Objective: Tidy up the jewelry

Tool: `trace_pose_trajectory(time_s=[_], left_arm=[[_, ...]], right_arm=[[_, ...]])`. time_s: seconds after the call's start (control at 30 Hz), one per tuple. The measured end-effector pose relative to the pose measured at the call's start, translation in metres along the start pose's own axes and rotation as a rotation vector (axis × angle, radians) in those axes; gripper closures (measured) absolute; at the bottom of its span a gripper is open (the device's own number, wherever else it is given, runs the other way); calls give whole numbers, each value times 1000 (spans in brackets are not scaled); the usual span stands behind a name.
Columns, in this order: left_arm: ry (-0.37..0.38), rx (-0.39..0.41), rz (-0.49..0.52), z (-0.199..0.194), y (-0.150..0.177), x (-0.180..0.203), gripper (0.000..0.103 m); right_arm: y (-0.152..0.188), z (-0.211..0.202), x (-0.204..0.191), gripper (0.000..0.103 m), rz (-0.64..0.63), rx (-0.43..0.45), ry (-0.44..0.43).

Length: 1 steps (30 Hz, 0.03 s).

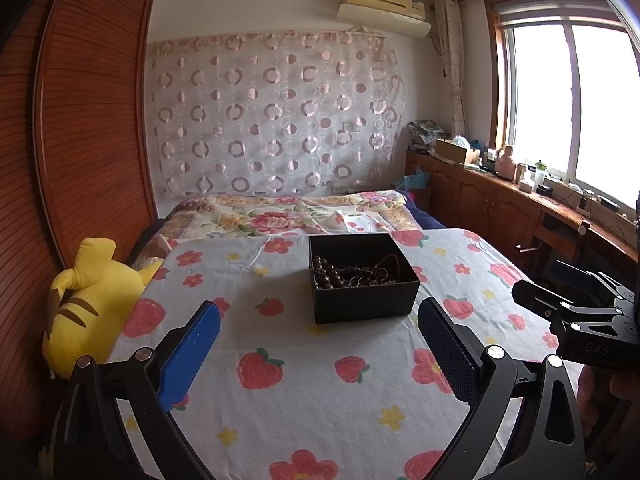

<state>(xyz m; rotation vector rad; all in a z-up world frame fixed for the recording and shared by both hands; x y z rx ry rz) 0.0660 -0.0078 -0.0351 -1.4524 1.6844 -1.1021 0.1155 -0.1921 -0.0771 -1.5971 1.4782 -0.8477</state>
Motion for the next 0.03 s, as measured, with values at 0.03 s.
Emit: trace_pose_trajectory(time_s=[0.03], left_arm=[[1, 1, 0, -1, -2, -2, 7]], right_arm=[[0, 0, 0, 2, 0, 0, 0]])
Point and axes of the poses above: each gripper's, at about its wrist camera, not at the fingertips, and z roughly the way its jaws point, x to its right, y to its underside, the point moved 1 cm from there along z, roughly the way its jaws point, and after that the axes turned 5 degrees about y, right-handed, at the moved point
